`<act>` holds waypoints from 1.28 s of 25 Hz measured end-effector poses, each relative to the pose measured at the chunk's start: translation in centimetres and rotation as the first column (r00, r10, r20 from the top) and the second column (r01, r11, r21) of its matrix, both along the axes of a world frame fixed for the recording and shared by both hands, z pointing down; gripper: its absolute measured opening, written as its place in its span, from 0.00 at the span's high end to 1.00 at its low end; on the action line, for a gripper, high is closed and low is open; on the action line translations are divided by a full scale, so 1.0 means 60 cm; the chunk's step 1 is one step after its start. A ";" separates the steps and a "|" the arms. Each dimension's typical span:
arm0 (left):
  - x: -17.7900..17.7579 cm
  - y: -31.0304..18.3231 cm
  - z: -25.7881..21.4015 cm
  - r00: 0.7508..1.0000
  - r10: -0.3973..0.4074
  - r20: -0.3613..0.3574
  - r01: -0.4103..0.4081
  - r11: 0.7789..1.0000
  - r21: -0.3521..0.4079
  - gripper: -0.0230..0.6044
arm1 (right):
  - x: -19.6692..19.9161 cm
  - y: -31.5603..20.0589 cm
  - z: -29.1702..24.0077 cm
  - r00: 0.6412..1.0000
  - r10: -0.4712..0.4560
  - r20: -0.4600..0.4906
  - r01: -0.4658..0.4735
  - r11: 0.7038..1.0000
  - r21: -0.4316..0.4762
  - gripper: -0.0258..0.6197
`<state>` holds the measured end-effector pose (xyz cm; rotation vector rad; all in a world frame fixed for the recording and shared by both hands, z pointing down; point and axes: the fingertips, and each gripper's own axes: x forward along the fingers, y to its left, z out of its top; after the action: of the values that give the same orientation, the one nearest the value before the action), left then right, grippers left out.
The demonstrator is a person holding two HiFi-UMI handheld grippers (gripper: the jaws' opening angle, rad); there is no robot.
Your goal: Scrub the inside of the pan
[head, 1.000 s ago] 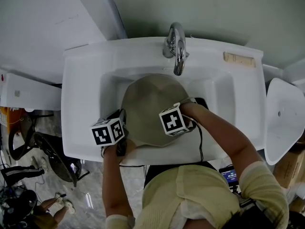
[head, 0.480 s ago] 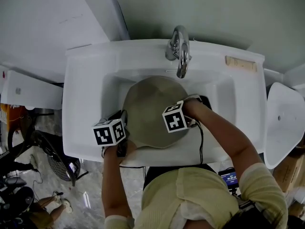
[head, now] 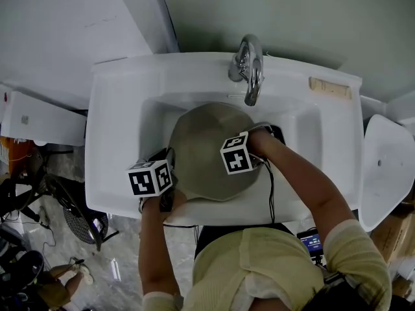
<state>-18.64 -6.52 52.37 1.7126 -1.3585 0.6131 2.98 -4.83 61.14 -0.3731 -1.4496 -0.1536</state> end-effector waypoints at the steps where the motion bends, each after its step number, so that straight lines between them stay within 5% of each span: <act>1: 0.000 0.000 0.000 1.000 0.000 0.001 0.000 1.000 0.000 0.82 | -0.003 -0.005 0.002 1.000 -0.005 0.005 0.005 1.000 0.013 0.86; 19: -0.001 0.003 -0.002 1.000 -0.002 -0.012 0.002 1.000 0.000 0.82 | -0.066 -0.088 0.010 0.981 -0.132 0.143 0.094 0.964 0.247 0.86; 32: -0.001 0.001 -0.001 1.000 0.002 -0.020 -0.002 1.000 0.000 0.82 | -0.134 -0.130 -0.005 0.913 -0.259 0.315 0.116 0.906 0.407 0.86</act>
<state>-18.70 -6.45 52.30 1.7157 -1.3430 0.5957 -5.04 -12.62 60.86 -0.1679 -1.7018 -0.6869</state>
